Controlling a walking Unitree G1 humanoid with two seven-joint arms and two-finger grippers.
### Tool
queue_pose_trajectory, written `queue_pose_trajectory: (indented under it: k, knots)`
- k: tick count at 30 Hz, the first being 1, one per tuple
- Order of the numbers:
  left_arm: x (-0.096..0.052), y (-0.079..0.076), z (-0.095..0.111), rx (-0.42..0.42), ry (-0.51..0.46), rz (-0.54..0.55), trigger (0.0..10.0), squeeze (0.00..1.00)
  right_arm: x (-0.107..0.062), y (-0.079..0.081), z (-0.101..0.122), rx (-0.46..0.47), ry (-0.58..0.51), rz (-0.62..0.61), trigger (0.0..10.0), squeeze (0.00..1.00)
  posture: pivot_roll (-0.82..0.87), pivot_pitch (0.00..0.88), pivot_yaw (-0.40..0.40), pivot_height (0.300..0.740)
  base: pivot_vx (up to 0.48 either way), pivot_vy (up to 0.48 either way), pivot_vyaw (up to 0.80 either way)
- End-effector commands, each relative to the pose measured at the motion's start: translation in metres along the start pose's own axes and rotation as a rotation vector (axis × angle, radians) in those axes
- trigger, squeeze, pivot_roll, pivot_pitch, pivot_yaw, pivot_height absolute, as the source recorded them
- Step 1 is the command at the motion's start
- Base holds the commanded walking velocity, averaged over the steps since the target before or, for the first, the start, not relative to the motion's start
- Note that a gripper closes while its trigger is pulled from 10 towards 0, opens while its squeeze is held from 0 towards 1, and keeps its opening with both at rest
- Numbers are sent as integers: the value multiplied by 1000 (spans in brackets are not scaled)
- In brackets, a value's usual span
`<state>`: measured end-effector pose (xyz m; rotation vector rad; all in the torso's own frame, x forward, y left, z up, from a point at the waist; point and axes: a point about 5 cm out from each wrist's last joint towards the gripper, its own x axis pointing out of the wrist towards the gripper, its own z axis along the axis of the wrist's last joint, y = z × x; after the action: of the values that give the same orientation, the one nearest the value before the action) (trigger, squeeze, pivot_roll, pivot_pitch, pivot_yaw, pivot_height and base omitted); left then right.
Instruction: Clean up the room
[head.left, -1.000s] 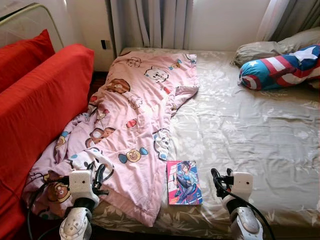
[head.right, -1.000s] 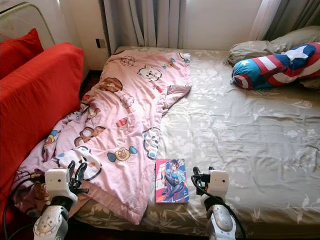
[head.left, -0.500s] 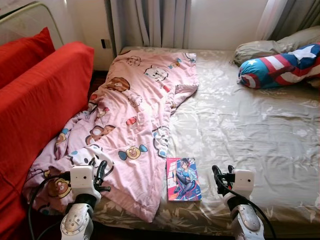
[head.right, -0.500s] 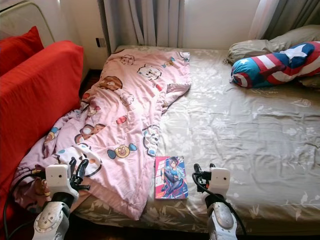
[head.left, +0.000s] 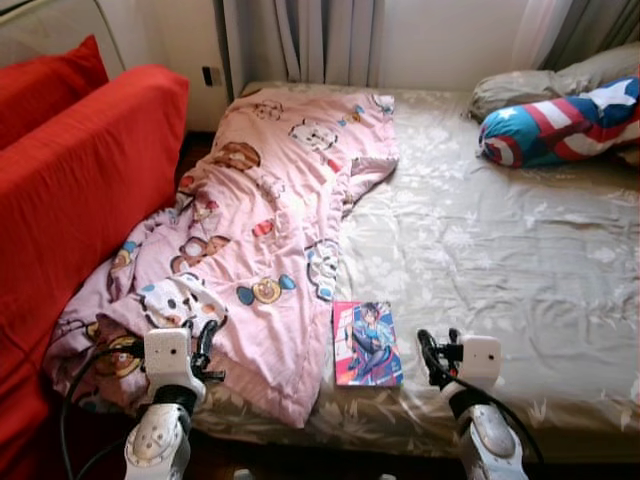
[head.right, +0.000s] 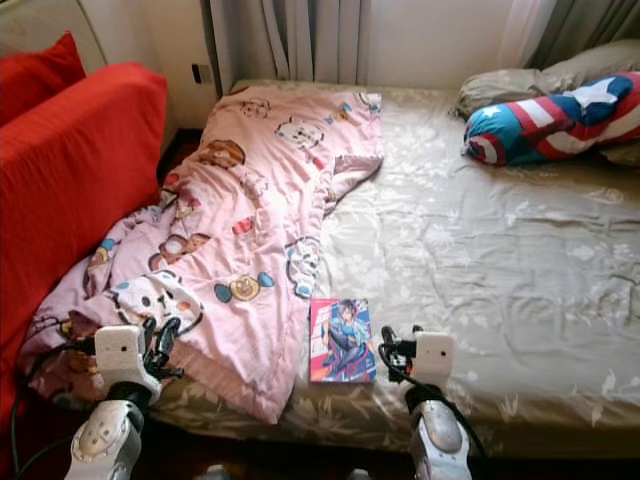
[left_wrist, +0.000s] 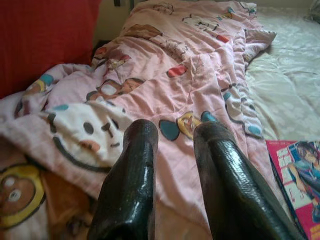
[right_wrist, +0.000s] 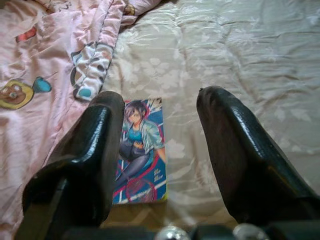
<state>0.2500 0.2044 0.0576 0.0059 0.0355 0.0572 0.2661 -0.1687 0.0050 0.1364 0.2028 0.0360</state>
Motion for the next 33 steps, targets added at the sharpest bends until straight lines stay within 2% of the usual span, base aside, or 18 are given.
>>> queue_pose_trajectory:
  k: [1, 8, 13, 29, 33]
  knots:
    - [-2, -3, -1, -13, 13, -10, 10000, 0, -2, 1, -3, 1, 14, 6, 10000, 0, 47, 125, -50, 661, 0, 0, 0]
    - [-2, -4, -1, -16, 23, -18, 10000, 0, -1, 4, -6, -9, 52, 21, 10000, 0, 50, 123, -50, 661, 0, 0, 0]
    - [-2, -5, -2, -18, 27, -22, 10000, 0, 0, 5, -6, 4, 39, 30, 10000, 0, 56, 116, -47, 629, 0, 0, 0]
    - [0, -9, -2, -23, 35, -46, 10000, 0, 1, 8, -6, 5, 57, 38, 10000, 0, 56, 103, -37, 629, 0, 0, 0]
    - [0, -9, -1, -24, 35, -48, 10000, 0, 0, 8, -5, 25, 31, 37, 10000, 0, 55, 110, -38, 624, 0, 0, 0]
